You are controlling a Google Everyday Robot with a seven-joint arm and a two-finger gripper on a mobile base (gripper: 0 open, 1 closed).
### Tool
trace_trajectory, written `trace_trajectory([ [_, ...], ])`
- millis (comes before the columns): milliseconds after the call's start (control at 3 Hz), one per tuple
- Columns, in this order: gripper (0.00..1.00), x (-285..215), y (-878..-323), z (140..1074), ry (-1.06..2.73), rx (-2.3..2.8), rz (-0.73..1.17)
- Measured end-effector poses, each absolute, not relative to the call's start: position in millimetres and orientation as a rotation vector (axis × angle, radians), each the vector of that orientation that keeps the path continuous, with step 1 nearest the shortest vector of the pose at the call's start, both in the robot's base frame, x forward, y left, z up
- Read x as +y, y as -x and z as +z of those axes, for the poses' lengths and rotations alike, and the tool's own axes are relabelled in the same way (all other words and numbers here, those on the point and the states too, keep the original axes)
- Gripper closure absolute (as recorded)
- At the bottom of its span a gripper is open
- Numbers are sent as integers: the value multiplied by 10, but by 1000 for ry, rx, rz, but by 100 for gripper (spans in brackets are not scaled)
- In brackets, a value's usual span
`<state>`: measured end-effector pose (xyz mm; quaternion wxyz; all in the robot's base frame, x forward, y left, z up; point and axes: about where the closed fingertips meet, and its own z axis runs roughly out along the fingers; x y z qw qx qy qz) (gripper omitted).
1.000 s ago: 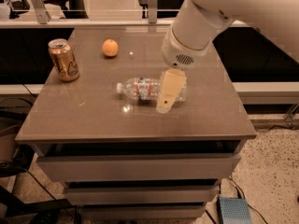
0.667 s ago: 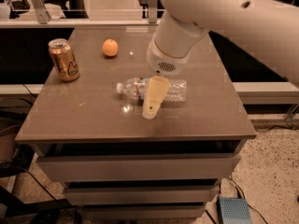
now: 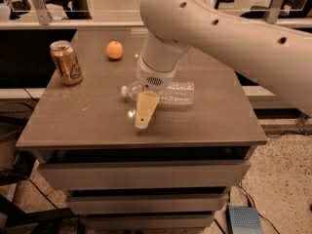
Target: Place water bottle upright
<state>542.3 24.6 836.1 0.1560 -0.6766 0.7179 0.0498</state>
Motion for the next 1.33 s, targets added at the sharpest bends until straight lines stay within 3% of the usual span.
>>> trace_trajectory([
  [667, 62, 213, -5614, 8336, 1931, 2068, 119],
  [1000, 87, 116, -5667, 8806, 1864, 2024, 150],
  [1333, 100, 11, -5706, 9368, 1760, 1934, 264],
])
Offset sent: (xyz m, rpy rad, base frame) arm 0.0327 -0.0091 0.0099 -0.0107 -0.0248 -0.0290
